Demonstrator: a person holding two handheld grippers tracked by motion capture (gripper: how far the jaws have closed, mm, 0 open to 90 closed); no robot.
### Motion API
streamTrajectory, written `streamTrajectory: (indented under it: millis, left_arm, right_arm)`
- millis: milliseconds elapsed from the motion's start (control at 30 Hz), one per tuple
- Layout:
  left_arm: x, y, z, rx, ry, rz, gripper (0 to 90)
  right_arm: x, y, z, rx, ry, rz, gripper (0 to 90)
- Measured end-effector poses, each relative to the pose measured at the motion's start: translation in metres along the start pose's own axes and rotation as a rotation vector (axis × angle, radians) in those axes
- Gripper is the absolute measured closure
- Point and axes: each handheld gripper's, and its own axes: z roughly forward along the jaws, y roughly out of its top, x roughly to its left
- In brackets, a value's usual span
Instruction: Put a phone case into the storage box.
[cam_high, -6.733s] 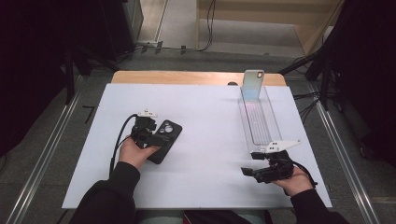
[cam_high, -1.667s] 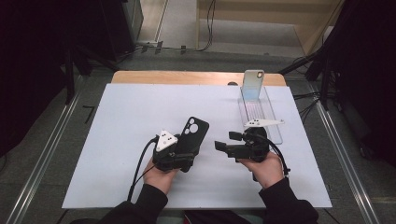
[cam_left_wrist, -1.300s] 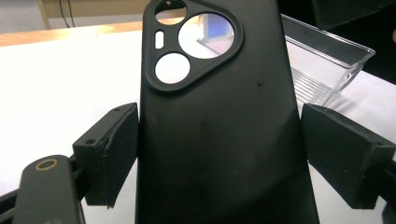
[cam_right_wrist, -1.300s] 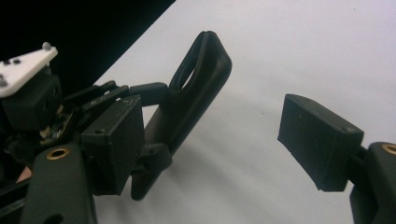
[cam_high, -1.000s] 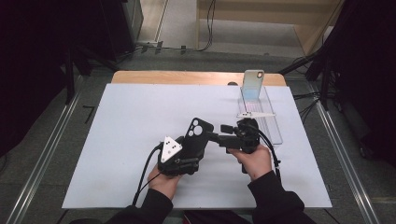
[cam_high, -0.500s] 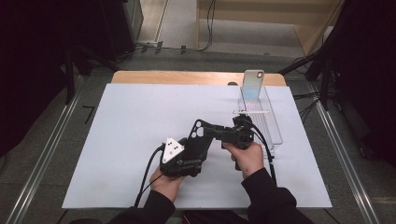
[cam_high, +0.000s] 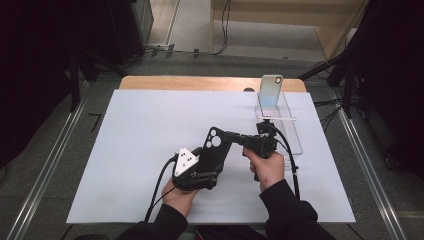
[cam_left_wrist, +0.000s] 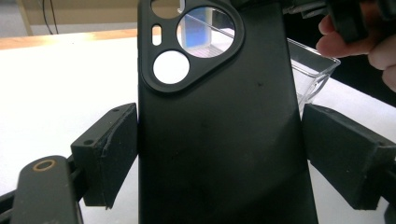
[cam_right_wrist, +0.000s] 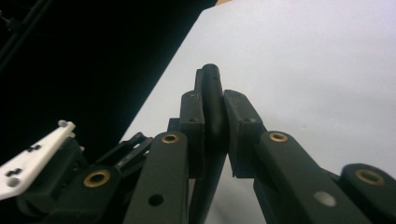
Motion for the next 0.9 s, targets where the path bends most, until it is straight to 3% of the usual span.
streamTrajectory:
  millis: [300,633,733,800,900]
  left_arm:
    - [-0.001,0.006,-0.001,0.006,-0.019,0.013,12.4]
    - [-0.004,0.018,-0.002,0.103,-0.022,-0.003,11.4]
    - [-0.001,0.021,-0.005,0.128,-0.073,-0.019,11.4]
    - [0.000,0.023,-0.005,0.144,-0.091,-0.029,11.6]
    - [0.001,0.025,-0.003,0.199,-0.109,-0.044,13.0]
  right_arm:
    - [0.007,0.006,-0.005,0.029,0.032,0.007,77.7]
    - [0.014,0.007,-0.007,0.032,0.007,-0.034,77.9]
    - [0.014,0.008,-0.009,0.027,-0.002,-0.036,78.0]
    - [0.014,0.008,-0.010,0.027,-0.006,-0.063,77.9]
    - [0.020,0.006,-0.008,0.050,-0.066,-0.166,77.9]
